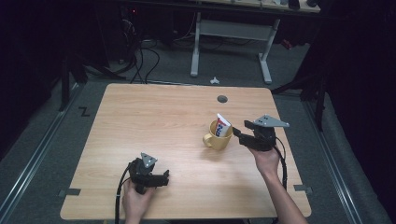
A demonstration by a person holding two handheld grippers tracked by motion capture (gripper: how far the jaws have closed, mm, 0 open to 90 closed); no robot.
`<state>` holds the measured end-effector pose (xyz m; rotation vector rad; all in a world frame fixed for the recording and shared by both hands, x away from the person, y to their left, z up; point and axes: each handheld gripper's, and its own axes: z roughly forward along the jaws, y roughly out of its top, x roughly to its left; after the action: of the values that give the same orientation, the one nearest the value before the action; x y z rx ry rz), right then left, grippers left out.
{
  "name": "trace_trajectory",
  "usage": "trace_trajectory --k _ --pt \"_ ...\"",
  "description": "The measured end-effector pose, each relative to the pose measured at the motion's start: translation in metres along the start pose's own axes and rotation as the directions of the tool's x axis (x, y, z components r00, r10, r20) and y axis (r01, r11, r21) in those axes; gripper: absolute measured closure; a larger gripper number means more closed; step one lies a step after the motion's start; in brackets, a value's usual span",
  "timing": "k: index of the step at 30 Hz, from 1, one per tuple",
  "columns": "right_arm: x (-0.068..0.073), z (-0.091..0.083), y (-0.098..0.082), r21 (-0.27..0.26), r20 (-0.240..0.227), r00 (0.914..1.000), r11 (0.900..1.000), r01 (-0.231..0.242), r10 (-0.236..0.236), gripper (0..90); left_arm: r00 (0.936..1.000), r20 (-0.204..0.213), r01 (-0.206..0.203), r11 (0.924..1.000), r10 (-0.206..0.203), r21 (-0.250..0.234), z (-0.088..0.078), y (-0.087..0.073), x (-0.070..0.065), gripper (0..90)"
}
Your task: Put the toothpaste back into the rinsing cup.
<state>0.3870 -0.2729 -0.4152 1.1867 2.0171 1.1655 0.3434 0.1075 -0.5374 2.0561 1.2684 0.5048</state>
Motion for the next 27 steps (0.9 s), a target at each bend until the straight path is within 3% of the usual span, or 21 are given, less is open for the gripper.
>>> trace_trajectory --k 27 --pt "-0.006 -0.002 -0.012 0.009 -0.002 0.9992 0.999 -0.041 0.041 41.3 1.0 0.001 0.0 1.0 0.0 0.0 0.0 0.0 0.0 2.0"
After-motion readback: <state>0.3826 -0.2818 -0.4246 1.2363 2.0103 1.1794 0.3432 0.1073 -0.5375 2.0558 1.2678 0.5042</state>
